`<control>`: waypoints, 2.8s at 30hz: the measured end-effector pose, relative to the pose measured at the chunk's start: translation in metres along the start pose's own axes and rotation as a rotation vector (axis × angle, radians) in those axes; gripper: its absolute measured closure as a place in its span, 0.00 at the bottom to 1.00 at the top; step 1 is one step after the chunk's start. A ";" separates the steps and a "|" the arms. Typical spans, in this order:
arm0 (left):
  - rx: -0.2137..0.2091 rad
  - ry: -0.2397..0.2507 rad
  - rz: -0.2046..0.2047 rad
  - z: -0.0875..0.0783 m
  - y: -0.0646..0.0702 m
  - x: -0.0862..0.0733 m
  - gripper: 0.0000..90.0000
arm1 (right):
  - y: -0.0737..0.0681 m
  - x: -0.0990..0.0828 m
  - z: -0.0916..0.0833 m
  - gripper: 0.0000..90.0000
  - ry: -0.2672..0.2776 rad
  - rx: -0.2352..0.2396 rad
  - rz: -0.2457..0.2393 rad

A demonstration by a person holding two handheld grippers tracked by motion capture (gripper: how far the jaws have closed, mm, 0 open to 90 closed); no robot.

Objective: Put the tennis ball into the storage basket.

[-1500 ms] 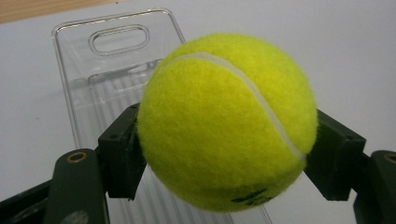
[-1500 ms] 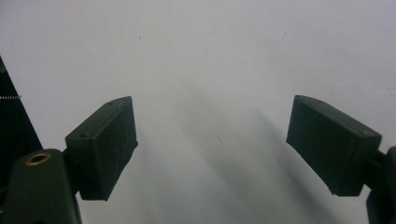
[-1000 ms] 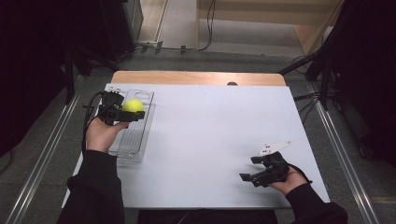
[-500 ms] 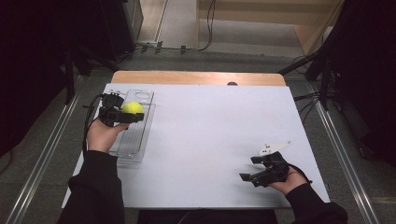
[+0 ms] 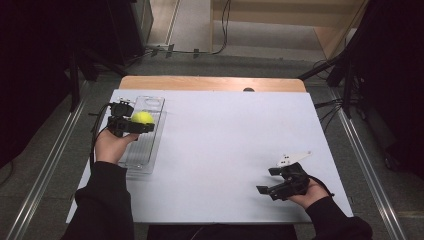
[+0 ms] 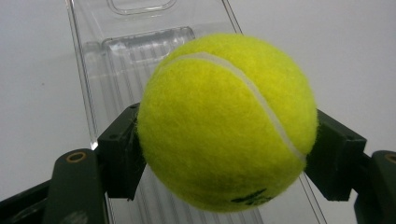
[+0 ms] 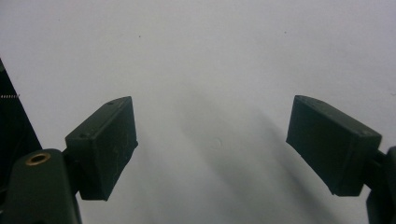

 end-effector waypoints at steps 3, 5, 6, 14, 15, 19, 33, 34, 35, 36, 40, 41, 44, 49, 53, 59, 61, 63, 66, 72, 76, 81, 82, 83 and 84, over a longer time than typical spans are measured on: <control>0.005 -0.001 -0.003 0.000 -0.001 0.000 0.29 | 0.000 0.000 0.000 0.16 0.001 0.001 -0.002; 0.000 0.000 -0.003 0.000 -0.001 0.000 0.29 | 0.000 0.000 0.000 0.16 0.002 0.001 -0.002; -0.005 0.003 -0.003 0.000 -0.001 0.000 0.28 | 0.000 0.000 0.000 0.16 0.001 0.001 -0.002; -0.014 0.070 0.003 -0.012 0.002 0.007 0.20 | 0.000 0.000 0.000 0.16 0.001 0.001 0.001; -0.018 0.074 0.002 -0.013 0.003 0.008 0.20 | 0.000 0.000 0.000 0.16 0.000 0.001 0.000; -0.034 0.072 0.010 -0.017 0.009 0.011 0.20 | 0.000 0.000 0.000 0.16 -0.001 0.002 -0.001; -0.198 0.048 0.049 -0.021 0.038 0.015 0.20 | 0.000 0.000 0.000 0.16 -0.002 0.001 0.001; -0.208 0.047 0.053 -0.021 0.040 0.015 0.20 | 0.000 0.000 0.000 0.16 -0.001 0.001 0.000; -0.220 0.045 0.052 -0.020 0.041 0.015 0.20 | 0.000 0.000 0.000 0.16 0.000 0.002 0.001; -0.229 0.041 0.056 -0.020 0.042 0.015 0.20 | 0.000 0.000 0.000 0.16 0.000 0.001 0.003; -0.255 0.024 0.066 -0.019 0.048 0.014 0.20 | 0.000 0.000 0.000 0.16 0.001 0.003 0.000; -0.258 0.019 0.072 -0.018 0.050 0.014 0.20 | 0.000 0.000 0.000 0.16 0.000 0.002 0.000; -0.271 0.016 0.076 -0.017 0.054 0.013 0.20 | 0.000 0.000 0.000 0.16 -0.001 -0.001 0.000; -0.296 0.006 0.085 -0.014 0.061 0.011 0.20 | 0.000 0.000 0.000 0.16 -0.001 -0.001 -0.001; -0.317 0.000 0.089 -0.011 0.066 0.010 0.20 | 0.000 0.000 0.000 0.16 -0.004 0.000 0.003; -0.335 -0.011 0.108 -0.008 0.075 0.008 0.20 | 0.000 -0.001 0.000 0.16 -0.005 -0.002 0.001; -0.344 -0.014 0.111 -0.008 0.078 0.008 0.20 | 0.000 -0.001 0.000 0.16 -0.004 -0.002 0.002; -0.349 -0.013 0.117 -0.008 0.080 0.007 0.20 | 0.000 -0.001 0.000 0.16 -0.005 -0.003 0.001; -0.342 -0.010 0.122 -0.007 0.082 0.005 0.20 | 0.000 -0.001 0.000 0.16 -0.006 -0.003 0.001; -0.355 -0.007 0.130 -0.007 0.086 0.001 0.20 | 0.000 -0.001 0.000 0.16 -0.007 -0.003 0.001; -0.363 -0.013 0.143 -0.007 0.090 -0.005 0.20 | 0.001 -0.001 0.000 0.16 -0.006 -0.005 0.000; -0.364 -0.023 0.150 -0.007 0.093 -0.011 0.20 | 0.000 -0.001 0.000 0.16 -0.007 -0.005 0.000; -0.371 -0.024 0.150 -0.007 0.094 -0.013 0.20 | 0.000 -0.001 0.000 0.16 -0.007 -0.004 0.001; -0.371 -0.024 0.152 -0.008 0.094 -0.014 0.20 | 0.000 -0.001 0.000 0.16 -0.007 -0.006 0.000; -0.369 -0.024 0.151 -0.008 0.094 -0.015 0.20 | 0.001 -0.001 -0.001 0.16 -0.007 -0.005 0.000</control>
Point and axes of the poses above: each handheld gripper's, and its own axes: z roughly forward along the jaws, x roughly out of its top, y roughly to its right, the point moved 3 cm from there along z, roughly forward along the jaws, and after that the axes turned 7 degrees about -z, right-handed, at the moved point
